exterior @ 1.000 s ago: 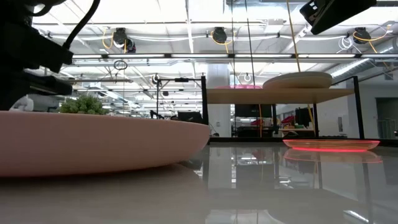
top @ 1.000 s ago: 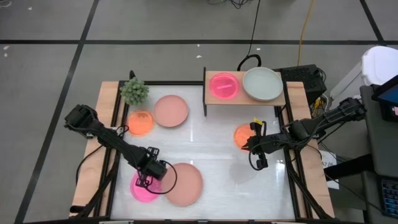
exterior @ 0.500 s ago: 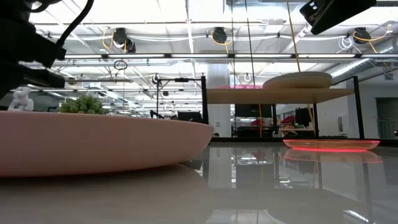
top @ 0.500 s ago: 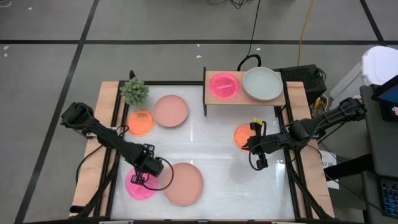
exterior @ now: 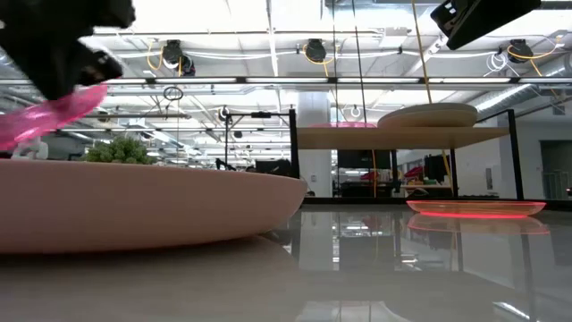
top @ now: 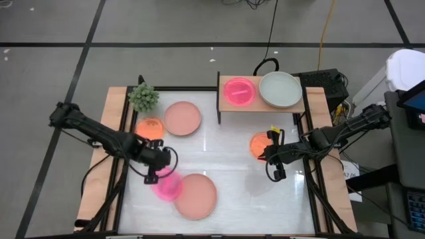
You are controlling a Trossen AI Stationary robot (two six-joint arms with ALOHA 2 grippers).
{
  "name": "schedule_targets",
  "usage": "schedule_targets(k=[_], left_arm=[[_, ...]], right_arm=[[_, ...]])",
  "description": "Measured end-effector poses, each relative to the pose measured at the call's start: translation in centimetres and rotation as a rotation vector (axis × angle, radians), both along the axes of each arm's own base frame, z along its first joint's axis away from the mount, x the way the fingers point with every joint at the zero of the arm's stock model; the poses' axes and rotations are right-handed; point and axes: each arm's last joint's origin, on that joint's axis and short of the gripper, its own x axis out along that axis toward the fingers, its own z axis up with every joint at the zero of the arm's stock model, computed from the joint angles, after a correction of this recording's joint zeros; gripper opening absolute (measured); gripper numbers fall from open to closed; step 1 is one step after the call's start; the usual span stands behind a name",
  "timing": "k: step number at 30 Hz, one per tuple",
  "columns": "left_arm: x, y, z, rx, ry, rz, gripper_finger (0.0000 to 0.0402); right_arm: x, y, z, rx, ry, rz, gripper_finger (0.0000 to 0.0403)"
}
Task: Place and stack plates onto a shelf
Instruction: Stack the light pink plate on top of the other light pink plate on the shelf
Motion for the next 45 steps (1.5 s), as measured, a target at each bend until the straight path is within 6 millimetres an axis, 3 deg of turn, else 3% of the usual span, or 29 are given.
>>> schedule_targets(k=[8, 15, 22, 29, 45], left_arm=[[0.5, 2.2, 3.4, 0.037, -0.357, 0.107, 0.0006], [2.7, 3.6, 5.8, 0.185, -0.689, 0.128, 0.0005], [5.1, 5.5, 7.4, 0.341, -0.911, 0.139, 0.0005], [7.3, 8.3, 7.8, 0.398, -1.044, 0.266, 0.0005], [11.3, 14.3, 6.5, 0.532, -1.278, 0.471, 0.0005]], right_arm=[[0.0, 0.0, 0.0, 0.003, -0.006, 0.000, 0.0008], [0.0, 0.0, 0.0, 0.003, -0.007, 0.000, 0.0008], [0.0, 0.0, 0.0, 0.005, -0.006, -0.002, 0.0008], [0.0, 0.0, 0.0, 0.005, -0.006, -0.002, 0.0008], [0.0, 0.0, 0.1, -0.006, -0.007, 0.010, 0.0008]])
